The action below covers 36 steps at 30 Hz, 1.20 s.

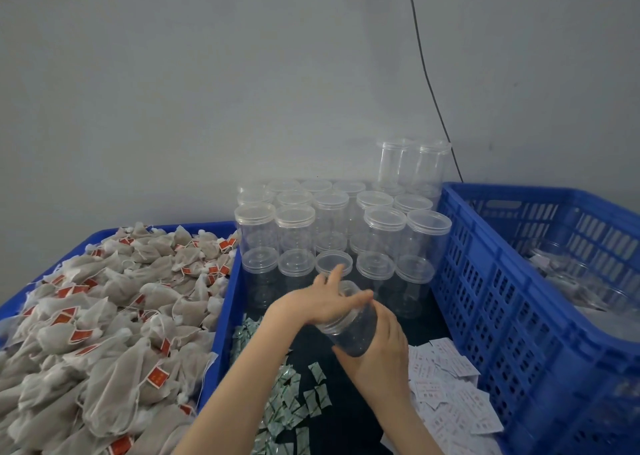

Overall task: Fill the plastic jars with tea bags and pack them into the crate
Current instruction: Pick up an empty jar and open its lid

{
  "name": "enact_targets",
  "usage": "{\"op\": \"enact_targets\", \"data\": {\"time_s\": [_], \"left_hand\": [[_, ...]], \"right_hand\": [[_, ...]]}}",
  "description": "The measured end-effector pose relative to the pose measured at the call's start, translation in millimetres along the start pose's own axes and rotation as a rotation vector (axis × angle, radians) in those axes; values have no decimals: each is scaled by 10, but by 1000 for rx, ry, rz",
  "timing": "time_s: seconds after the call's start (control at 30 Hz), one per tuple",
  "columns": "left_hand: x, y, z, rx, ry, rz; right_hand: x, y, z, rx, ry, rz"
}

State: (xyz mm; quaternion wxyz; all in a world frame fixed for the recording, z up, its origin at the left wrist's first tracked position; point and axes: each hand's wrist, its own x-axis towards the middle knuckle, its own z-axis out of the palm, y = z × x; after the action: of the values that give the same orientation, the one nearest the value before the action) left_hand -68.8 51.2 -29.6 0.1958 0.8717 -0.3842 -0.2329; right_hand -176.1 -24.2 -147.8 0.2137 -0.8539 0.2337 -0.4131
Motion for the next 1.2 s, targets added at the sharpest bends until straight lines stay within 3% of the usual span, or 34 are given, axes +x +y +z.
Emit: {"op": "enact_targets", "data": {"time_s": [0.07, 0.17, 0.3, 0.37, 0.5, 0.63, 0.73, 0.8, 0.83, 0.9, 1.07, 1.2], "left_hand": [[-2, -60, -71, -121, -212, 195], [37, -149, -75, 108, -78, 269], [40, -47, 69, 277, 188, 54], [63, 5, 117, 352, 280, -43], [98, 5, 82, 300, 209, -121], [114, -20, 34, 177, 131, -161], [104, -95, -9, -104, -98, 181], [95, -131, -59, 3, -185, 354], [110, -146, -70, 87, -156, 392], [137, -142, -75, 120, -50, 354], [136, -42, 89, 100, 236, 71], [191, -20, 90, 132, 313, -123]], "right_hand": [[4, 53, -25, 87, -54, 106], [2, 108, -31, 131, -119, 120], [-31, 50, 17, 117, -102, 127], [-21, 52, 58, 3, -23, 32], [43, 70, 33, -150, 111, -123], [49, 106, 41, -151, 53, -108], [53, 159, 23, -16, -49, 38], [62, 189, -11, 83, -145, 138], [65, 197, -23, 109, -169, 153], [61, 180, -33, 111, -158, 116], [89, 84, 45, -10, 38, -28], [100, 62, 89, -112, 154, -165]]}}
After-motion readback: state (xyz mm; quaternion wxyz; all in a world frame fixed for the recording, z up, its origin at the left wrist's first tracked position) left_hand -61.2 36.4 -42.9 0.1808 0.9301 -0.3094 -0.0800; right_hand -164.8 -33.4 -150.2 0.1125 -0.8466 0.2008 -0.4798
